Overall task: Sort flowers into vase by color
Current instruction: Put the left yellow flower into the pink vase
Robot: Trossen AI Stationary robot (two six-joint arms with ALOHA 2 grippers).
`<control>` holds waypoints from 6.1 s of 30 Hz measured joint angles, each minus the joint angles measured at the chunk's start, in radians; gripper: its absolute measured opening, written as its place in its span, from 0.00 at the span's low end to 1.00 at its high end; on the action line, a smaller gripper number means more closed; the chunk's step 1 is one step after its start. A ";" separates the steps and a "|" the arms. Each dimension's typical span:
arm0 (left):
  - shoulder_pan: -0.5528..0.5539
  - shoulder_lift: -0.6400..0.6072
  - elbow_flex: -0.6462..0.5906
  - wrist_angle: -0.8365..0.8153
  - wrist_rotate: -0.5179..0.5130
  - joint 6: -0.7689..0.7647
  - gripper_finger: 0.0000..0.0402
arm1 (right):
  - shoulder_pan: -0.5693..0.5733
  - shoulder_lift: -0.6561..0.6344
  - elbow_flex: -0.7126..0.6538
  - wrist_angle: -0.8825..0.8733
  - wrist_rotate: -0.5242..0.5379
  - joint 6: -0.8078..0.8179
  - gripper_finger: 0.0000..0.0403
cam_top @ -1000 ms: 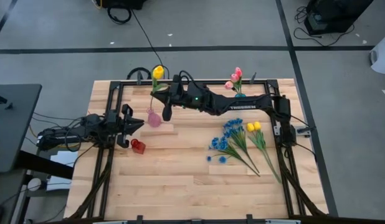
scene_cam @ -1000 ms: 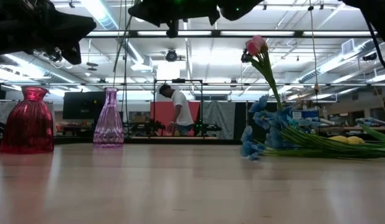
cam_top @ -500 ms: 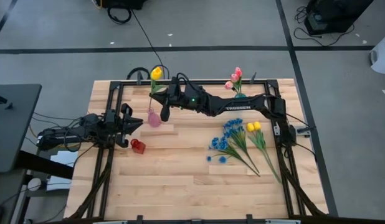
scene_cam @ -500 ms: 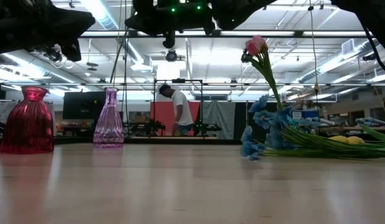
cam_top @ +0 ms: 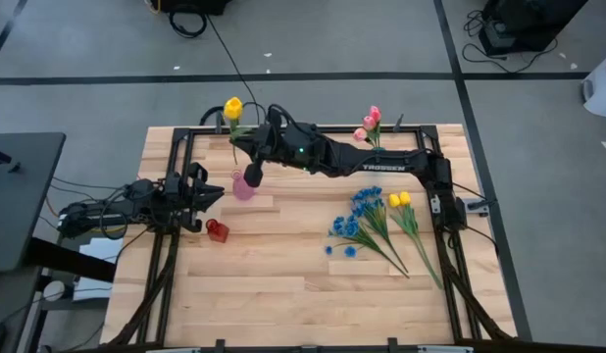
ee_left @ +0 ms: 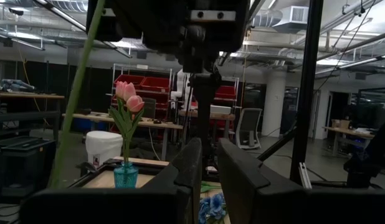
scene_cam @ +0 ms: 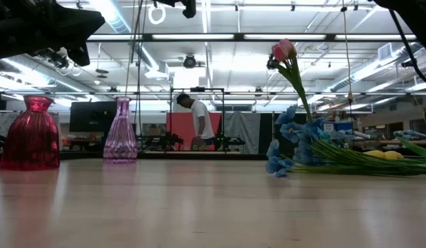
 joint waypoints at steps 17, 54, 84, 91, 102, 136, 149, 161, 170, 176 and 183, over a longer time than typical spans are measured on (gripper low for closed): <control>0.000 0.000 0.000 0.001 -0.003 0.003 0.14 | 0.051 0.003 -0.148 0.227 0.088 0.023 0.02; 0.000 0.001 0.001 0.007 -0.016 0.018 0.14 | -0.008 0.116 -0.025 0.079 0.063 0.027 0.02; 0.000 0.001 0.001 0.005 -0.016 0.018 0.14 | -0.046 0.116 -0.281 0.118 0.002 0.189 0.03; 0.000 0.001 0.001 0.005 -0.016 0.018 0.14 | -0.032 0.115 -0.280 0.018 0.010 0.200 0.03; 0.000 0.001 0.000 -0.002 -0.016 0.018 0.14 | -0.032 0.115 -0.280 -0.034 0.011 0.189 0.04; 0.000 0.001 0.000 -0.042 -0.016 0.007 0.14 | 0.277 -0.203 -0.280 -0.793 0.344 0.431 0.33; 0.000 0.001 0.000 -0.045 -0.016 -0.001 0.14 | 0.442 -0.238 -0.301 -1.552 0.153 1.100 0.29; 0.000 0.001 0.000 -0.044 -0.016 0.000 0.14 | 0.467 -0.506 -0.768 -1.423 -0.066 1.361 0.24; 0.000 0.001 0.000 -0.042 -0.016 0.004 0.14 | 0.463 -0.639 -1.115 -1.275 -0.297 1.555 0.24; 0.000 0.001 0.000 -0.040 -0.016 0.004 0.14 | 0.463 -0.636 -1.203 -1.223 -0.354 1.560 0.24; 0.000 0.001 0.000 -0.040 -0.016 0.003 0.14 | 0.449 -0.639 -1.285 -1.193 -0.377 1.532 0.24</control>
